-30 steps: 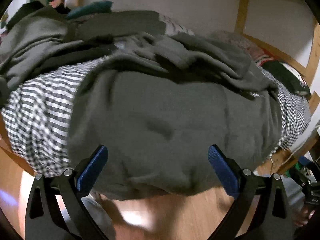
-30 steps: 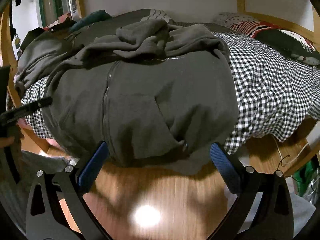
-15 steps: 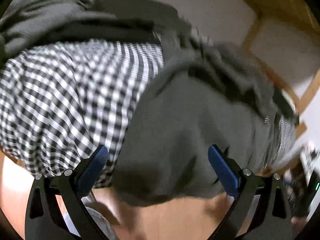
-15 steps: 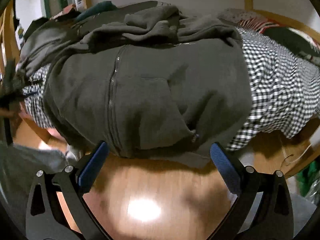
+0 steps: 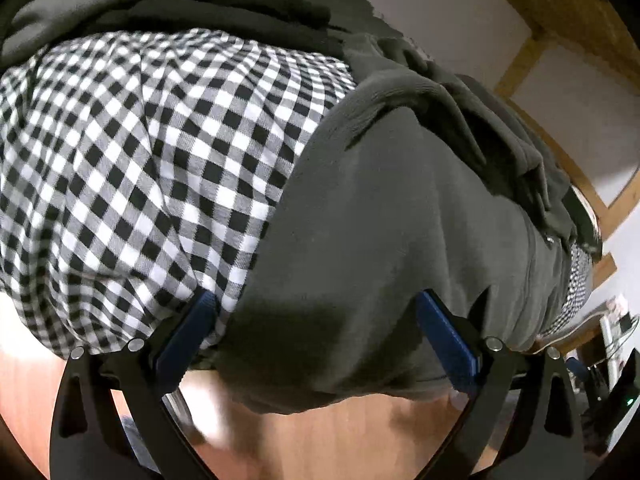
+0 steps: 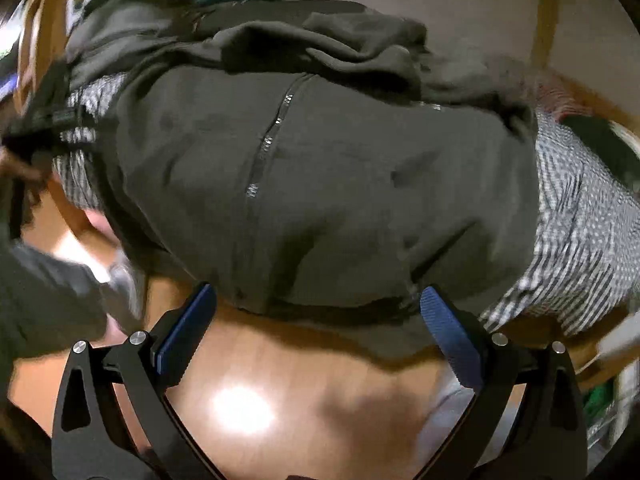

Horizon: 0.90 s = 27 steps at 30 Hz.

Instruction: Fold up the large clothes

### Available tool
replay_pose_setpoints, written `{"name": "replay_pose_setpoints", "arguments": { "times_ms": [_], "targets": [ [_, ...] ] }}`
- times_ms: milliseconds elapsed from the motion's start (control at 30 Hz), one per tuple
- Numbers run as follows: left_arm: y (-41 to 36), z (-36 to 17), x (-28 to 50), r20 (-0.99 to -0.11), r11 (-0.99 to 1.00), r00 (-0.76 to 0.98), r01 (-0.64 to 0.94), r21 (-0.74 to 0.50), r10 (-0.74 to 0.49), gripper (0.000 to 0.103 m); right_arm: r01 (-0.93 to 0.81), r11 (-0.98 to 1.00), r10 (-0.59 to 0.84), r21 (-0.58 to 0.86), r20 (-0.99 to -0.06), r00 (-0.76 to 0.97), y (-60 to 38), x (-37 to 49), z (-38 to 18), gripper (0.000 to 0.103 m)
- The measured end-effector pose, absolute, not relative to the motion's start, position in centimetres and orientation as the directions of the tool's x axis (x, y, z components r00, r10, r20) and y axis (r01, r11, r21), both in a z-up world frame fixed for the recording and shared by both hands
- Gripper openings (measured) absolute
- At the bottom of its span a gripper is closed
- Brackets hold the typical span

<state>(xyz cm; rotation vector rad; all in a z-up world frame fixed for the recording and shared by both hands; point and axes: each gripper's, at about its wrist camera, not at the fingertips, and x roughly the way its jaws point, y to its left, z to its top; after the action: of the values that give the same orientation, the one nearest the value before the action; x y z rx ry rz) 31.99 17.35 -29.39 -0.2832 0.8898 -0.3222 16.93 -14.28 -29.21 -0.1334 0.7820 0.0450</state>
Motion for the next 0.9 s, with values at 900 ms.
{"name": "replay_pose_setpoints", "arguments": {
  "times_ms": [900],
  "targets": [
    [12.6, -27.9, 33.5, -0.657, 0.902, 0.622, 0.239, -0.359, -0.426, 0.098, -0.073, 0.935, 0.29, 0.347, -0.632, 0.719, -34.4, 27.0, -30.8, 0.1]
  ]
}}
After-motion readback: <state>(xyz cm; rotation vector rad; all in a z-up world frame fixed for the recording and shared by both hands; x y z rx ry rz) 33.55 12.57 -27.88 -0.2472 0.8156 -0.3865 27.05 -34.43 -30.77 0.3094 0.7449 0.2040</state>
